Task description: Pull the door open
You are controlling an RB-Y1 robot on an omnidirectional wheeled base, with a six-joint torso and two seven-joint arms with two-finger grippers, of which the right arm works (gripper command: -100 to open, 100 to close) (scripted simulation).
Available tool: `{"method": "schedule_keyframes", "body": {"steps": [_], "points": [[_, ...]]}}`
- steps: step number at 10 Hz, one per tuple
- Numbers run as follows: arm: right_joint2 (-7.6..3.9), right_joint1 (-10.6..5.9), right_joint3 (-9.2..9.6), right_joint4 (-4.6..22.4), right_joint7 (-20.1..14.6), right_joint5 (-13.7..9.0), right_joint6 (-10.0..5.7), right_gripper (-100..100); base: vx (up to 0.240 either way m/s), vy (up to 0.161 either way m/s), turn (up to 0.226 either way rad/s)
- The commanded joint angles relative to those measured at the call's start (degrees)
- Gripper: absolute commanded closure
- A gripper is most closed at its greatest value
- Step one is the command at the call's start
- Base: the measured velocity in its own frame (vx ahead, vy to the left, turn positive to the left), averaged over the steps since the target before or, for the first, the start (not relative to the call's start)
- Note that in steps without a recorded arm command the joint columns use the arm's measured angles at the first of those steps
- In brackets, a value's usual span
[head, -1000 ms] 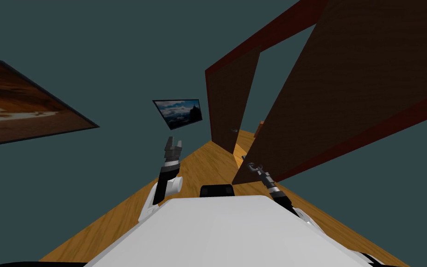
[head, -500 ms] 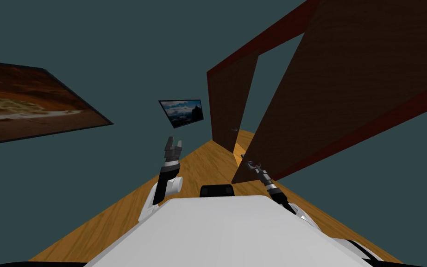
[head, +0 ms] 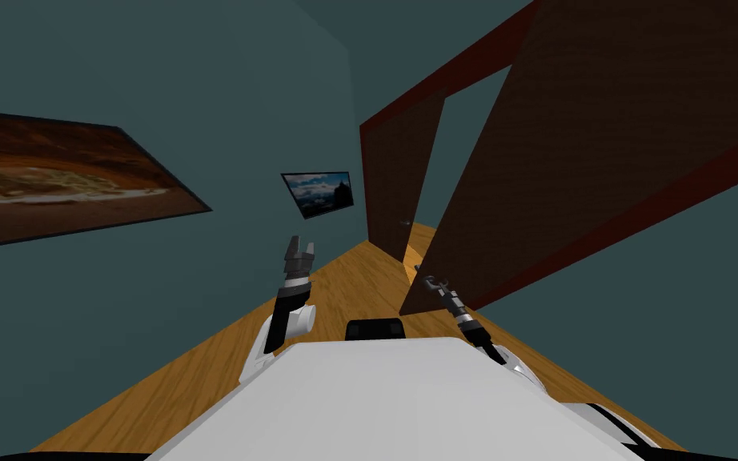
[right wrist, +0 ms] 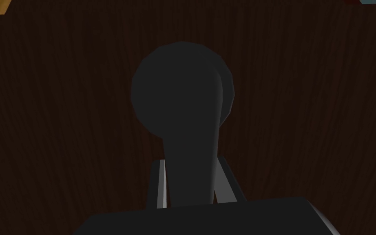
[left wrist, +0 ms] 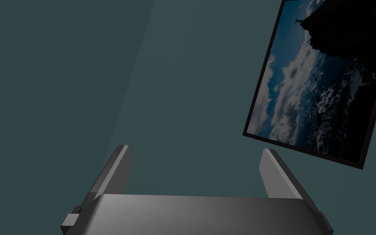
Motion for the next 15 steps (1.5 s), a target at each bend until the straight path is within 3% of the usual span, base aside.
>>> {"method": "schedule_keyframes", "body": {"steps": [1,4,7,9,10,13,15], "points": [[0.48,-0.94,1.77,1.0,0.4,-0.7,-0.33,100,-0.119,-0.037,0.045],[0.42,-1.24,2.49,1.0,0.6,-1.3,-0.1,100,-0.059,-0.019,0.012],[0.18,-2.37,5.19,1.1,1.3,-3.4,0.73,100,-0.093,-0.039,0.061],[0.18,-2.37,5.19,1.1,1.3,-3.4,0.73,100,-0.045,-0.026,-0.004],[0.03,-3.09,6.89,1.1,1.7,-4.8,1.26,100,-0.089,-0.025,0.054],[-0.16,-3.97,8.98,1.1,2.3,-6.5,1.91,100,-0.118,-0.075,0.051],[-0.6,-3.75,8.19,2.7,2.0,-6.4,0.55,100,-0.073,-0.028,0.115]]}}
